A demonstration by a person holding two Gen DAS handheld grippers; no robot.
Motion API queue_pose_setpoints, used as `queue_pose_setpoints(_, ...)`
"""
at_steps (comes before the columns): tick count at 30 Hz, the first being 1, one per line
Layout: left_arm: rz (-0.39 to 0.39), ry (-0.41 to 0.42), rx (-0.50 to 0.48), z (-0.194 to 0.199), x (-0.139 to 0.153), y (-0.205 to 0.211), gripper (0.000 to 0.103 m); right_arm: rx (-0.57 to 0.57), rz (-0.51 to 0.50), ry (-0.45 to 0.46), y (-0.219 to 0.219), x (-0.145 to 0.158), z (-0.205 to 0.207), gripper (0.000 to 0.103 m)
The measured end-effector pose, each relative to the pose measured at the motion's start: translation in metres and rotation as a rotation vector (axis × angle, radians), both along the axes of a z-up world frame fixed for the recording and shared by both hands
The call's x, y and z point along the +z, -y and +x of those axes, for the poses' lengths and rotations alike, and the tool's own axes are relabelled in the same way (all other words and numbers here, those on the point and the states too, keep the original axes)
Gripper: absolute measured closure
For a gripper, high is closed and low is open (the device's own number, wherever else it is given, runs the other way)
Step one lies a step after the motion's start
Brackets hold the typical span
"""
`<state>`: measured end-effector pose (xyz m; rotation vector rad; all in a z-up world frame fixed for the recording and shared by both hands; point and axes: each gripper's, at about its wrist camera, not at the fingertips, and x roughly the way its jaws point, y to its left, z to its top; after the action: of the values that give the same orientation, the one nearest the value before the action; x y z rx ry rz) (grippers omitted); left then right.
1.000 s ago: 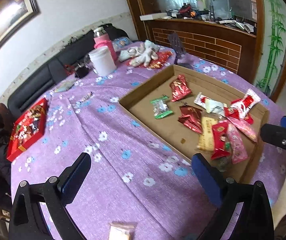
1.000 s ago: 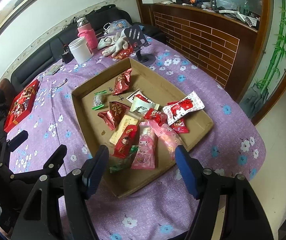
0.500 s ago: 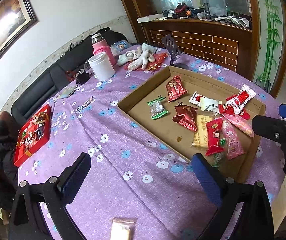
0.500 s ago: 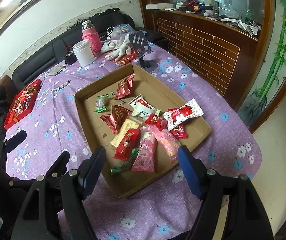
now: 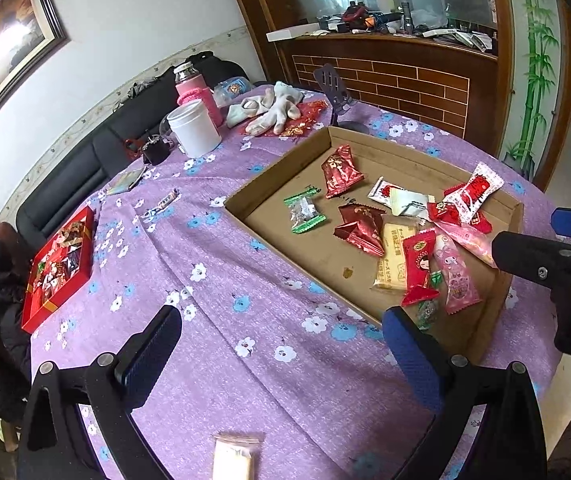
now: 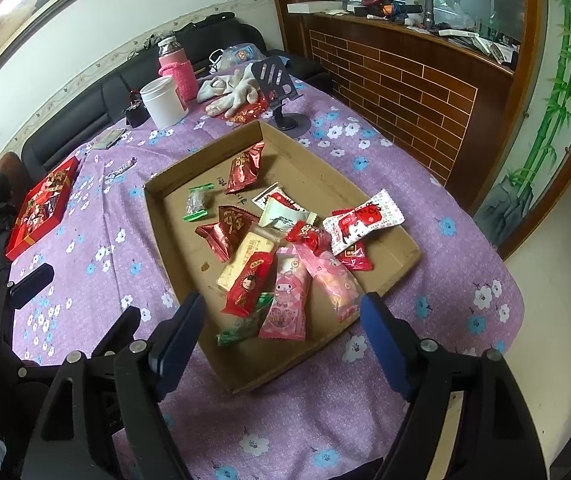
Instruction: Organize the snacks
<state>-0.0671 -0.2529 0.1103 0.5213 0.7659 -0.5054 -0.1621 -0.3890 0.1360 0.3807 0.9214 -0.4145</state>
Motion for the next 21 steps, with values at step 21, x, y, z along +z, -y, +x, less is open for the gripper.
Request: queue_pose_setpoints(21,-0.008,-0.036,-0.034,-0.0014,-0.0034,0.0049,0.001,0.007,0.012,-0.018,-0.0002,-0.0046,0.0043,0.024)
